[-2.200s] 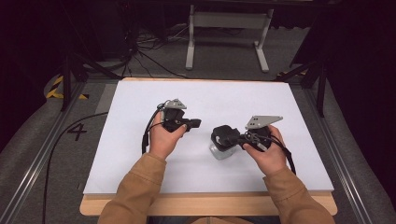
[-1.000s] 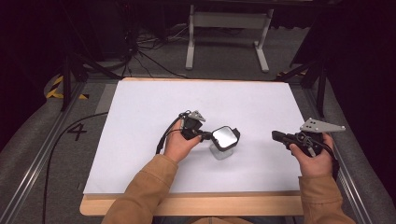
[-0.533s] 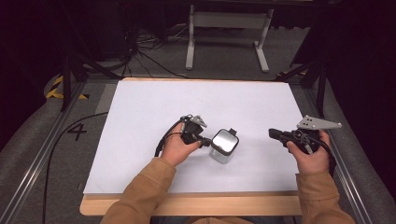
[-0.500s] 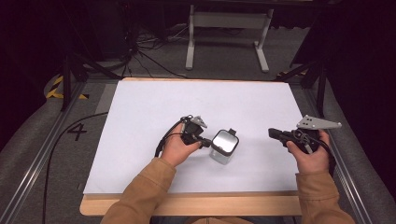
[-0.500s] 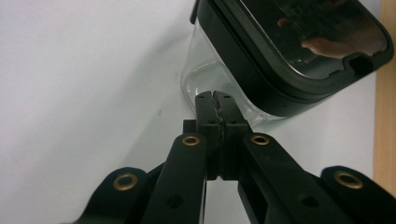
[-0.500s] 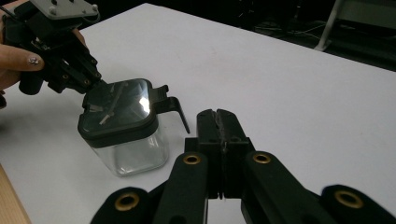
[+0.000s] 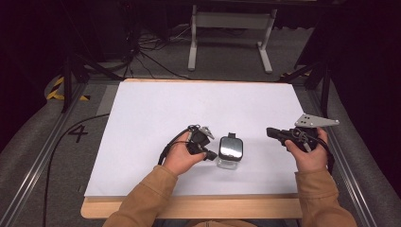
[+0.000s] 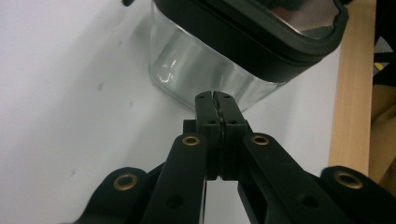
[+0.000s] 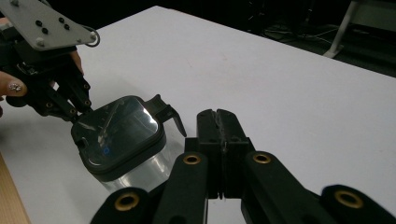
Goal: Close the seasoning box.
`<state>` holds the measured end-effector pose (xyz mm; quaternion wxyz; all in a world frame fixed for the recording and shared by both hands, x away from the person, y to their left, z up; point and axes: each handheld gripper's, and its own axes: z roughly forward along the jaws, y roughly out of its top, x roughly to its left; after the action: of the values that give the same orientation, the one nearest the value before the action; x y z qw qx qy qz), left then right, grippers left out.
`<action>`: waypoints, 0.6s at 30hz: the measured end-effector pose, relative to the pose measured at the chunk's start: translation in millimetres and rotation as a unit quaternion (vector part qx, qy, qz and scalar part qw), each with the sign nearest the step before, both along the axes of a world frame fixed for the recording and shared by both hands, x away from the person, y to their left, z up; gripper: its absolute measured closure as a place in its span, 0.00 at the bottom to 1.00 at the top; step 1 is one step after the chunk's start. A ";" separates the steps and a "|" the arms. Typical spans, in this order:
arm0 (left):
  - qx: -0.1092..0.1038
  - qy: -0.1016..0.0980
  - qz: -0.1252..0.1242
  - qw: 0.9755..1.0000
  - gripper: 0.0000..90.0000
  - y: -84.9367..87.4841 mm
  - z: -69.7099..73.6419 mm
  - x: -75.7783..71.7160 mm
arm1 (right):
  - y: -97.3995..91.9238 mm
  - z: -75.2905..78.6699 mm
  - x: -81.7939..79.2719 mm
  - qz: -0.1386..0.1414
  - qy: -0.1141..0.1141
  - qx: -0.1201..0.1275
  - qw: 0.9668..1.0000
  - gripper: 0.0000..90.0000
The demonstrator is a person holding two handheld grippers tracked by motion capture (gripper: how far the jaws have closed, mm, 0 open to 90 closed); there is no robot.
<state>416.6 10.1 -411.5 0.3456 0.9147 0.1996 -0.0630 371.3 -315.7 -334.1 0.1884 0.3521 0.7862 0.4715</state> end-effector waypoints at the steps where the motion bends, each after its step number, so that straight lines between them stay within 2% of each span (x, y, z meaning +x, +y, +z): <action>1: 0.004 -0.001 -0.002 1.000 1.00 -1.6 0.0 -1.7 | 0.2 -0.1 0.9 0.002 -0.001 -0.002 1.000 1.00; 6: 0.005 0.003 -0.014 1.000 1.00 -8.5 -1.0 -7.7 | 1.8 -0.8 3.0 0.005 0.002 0.001 1.000 1.00; 9: 0.011 -0.004 -0.018 1.000 1.00 -9.8 -0.4 -10.0 | 1.9 -0.8 3.5 0.005 0.002 0.001 1.000 1.00; 12: 0.001 -0.012 -0.012 1.000 0.98 -3.2 5.0 -10.0 | 2.0 0.0 4.8 0.006 0.001 0.003 1.000 1.00; 13: -0.003 -0.018 -0.007 1.000 0.97 1.4 8.6 -9.9 | 2.1 0.3 5.1 0.007 0.001 0.003 1.000 1.00; 15: -0.026 -0.023 0.017 0.999 0.95 14.9 19.0 -10.5 | 2.0 1.3 6.6 0.007 0.001 0.007 1.000 1.00; 18: -0.057 -0.036 0.050 0.996 0.93 38.9 34.7 -10.1 | 0.2 2.8 9.9 0.005 -0.001 0.008 1.000 1.00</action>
<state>406.5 49.0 -376.8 0.4067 0.8841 0.2288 -0.0243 381.2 -315.5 -331.3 0.1834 0.3492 0.7841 0.4792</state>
